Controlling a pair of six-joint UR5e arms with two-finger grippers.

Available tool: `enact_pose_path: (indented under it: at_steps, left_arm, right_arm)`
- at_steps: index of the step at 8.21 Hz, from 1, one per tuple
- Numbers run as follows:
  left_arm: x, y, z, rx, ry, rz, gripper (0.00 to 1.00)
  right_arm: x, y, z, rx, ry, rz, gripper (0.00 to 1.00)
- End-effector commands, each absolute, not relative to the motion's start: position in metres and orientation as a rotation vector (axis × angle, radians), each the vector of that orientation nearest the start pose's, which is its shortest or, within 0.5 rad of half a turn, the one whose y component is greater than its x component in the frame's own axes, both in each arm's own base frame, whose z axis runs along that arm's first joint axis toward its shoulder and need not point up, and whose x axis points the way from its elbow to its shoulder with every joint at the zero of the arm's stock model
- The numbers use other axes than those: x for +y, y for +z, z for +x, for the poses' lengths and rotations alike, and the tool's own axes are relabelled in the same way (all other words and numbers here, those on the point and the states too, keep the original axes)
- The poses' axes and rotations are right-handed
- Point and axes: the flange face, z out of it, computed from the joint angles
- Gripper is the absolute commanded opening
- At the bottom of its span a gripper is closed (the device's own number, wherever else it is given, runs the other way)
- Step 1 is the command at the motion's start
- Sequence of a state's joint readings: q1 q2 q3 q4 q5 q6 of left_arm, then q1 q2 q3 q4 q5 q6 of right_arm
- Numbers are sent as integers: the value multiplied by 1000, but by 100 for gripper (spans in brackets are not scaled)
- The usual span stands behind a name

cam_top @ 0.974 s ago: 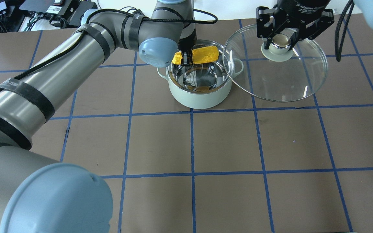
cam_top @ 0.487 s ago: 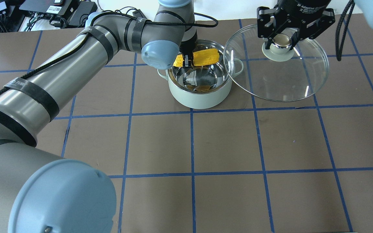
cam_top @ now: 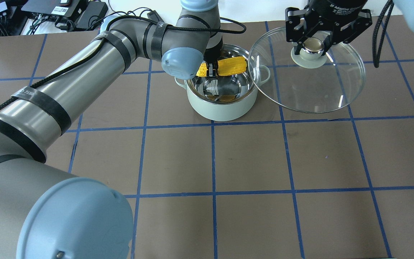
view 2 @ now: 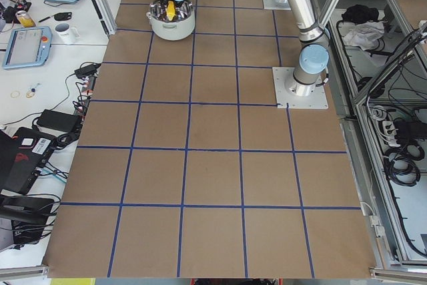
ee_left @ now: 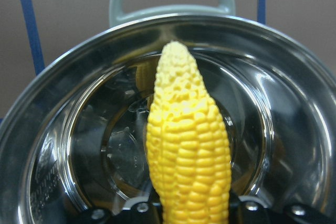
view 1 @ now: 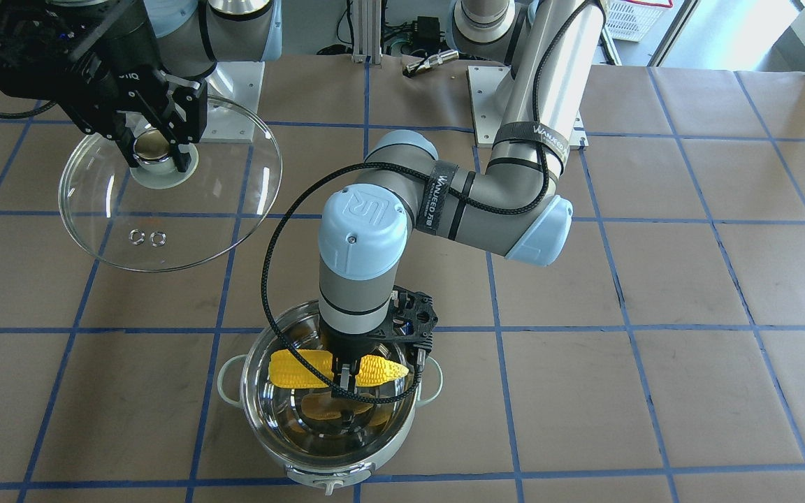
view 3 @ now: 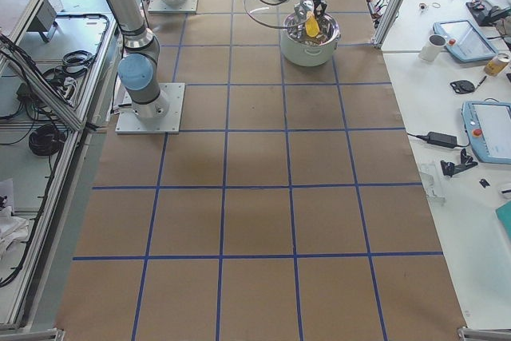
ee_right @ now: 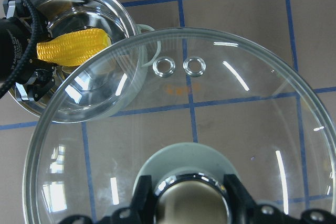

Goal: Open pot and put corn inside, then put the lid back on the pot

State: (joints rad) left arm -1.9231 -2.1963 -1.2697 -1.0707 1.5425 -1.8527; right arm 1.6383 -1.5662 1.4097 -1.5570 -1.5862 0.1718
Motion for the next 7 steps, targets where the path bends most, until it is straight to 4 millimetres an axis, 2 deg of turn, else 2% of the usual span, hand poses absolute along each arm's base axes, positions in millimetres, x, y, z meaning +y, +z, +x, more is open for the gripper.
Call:
enact_pose_path:
  at_steps: [1, 2, 3, 6, 7]
  left_arm:
    - [-643, 301, -383, 2416, -102, -2255, 61]
    - [-642, 304, -383, 2417, -108, -2259, 94]
    - [-641, 306, -382, 2420, -110, -2259, 100]
    - [-639, 325, -380, 2431, -129, -2279, 100]
    - [-635, 350, -375, 2443, -146, -2315, 100]
  right_arm:
    - [-492, 564, 165, 3130, -226, 165, 5]
    - [-492, 564, 165, 3130, -226, 165, 5]
    - [-492, 564, 165, 3131, -223, 165, 5]
    - [-492, 564, 165, 3130, -226, 165, 5]
    - [-493, 564, 164, 3130, -228, 168, 5]
